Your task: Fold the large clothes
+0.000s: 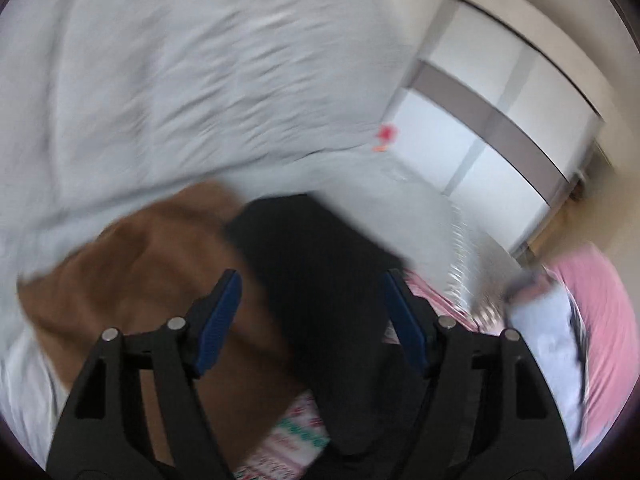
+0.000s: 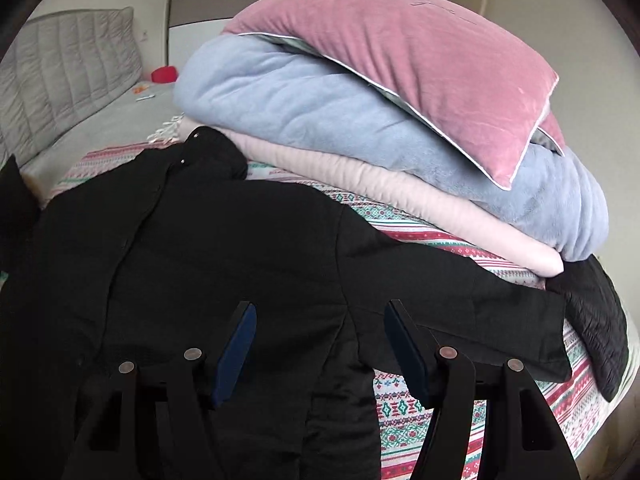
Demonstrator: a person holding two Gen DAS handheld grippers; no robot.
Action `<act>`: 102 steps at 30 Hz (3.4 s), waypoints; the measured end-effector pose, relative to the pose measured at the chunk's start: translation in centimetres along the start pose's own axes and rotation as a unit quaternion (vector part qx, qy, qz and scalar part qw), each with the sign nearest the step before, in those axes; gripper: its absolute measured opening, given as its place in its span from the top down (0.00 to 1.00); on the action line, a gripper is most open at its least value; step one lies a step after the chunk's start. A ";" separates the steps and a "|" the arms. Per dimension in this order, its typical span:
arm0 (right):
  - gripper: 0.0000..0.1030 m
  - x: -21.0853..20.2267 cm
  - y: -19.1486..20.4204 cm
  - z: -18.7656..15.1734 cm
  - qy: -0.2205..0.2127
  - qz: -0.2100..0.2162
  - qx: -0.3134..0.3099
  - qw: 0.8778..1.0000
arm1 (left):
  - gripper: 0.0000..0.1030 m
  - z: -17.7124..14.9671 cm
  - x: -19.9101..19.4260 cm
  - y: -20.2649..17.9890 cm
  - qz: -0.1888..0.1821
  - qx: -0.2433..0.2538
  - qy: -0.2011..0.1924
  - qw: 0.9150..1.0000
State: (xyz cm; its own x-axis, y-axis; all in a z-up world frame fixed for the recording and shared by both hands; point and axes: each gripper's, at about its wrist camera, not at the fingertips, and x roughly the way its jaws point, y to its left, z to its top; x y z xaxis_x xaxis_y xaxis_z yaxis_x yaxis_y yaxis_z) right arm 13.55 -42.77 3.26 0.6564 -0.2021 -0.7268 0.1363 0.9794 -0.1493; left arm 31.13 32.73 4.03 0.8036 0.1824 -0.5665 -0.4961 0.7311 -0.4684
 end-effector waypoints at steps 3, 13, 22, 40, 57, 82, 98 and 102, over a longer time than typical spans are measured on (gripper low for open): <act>0.35 0.3 0.4 0.0 0.004 0.006 -0.005 1.000 | 0.29 -0.8 2.9 4.1 -0.008 -0.066 0.067 0.996; 0.35 0.1 3.1 0.1 -0.003 0.017 -0.043 0.999 | 0.29 -2.9 9.3 2.4 -0.073 -0.098 0.093 0.988; 0.35 2.0 3.7 -0.6 0.032 0.052 -0.037 0.997 | 0.87 -2.7 9.2 0.9 -0.140 -0.095 0.047 0.984; 0.35 7.5 1.7 -2.8 0.139 0.055 0.009 0.989 | 0.85 -4.6 1.6 5.0 0.071 -0.019 0.066 0.995; 0.33 9.6 -1.4 1.0 0.134 0.157 0.148 0.967 | 0.33 -2.5 -7.9 -4.9 -0.003 0.111 -0.023 0.994; 0.92 25.9 12.9 19.4 0.118 0.197 0.219 0.948 | 0.33 -21.1 11.2 -24.7 -0.165 0.273 0.244 0.916; 0.97 8.9 17.3 2.6 -0.051 0.235 -0.052 0.969 | 0.22 -20.8 8.0 -30.9 -0.297 0.187 0.310 0.883; 0.97 9.5 17.9 2.8 -0.052 0.251 -0.051 0.965 | 0.22 -23.0 10.5 -36.0 -0.274 0.204 0.338 0.877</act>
State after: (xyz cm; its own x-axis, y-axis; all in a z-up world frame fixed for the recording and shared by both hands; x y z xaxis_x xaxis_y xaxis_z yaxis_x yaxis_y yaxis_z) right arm 24.32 -27.20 -4.40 0.6925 0.3034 -0.6545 -0.2887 0.9480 0.1340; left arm 49.82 -6.82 -0.65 0.4381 -0.5998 -0.6696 0.1738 0.7873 -0.5915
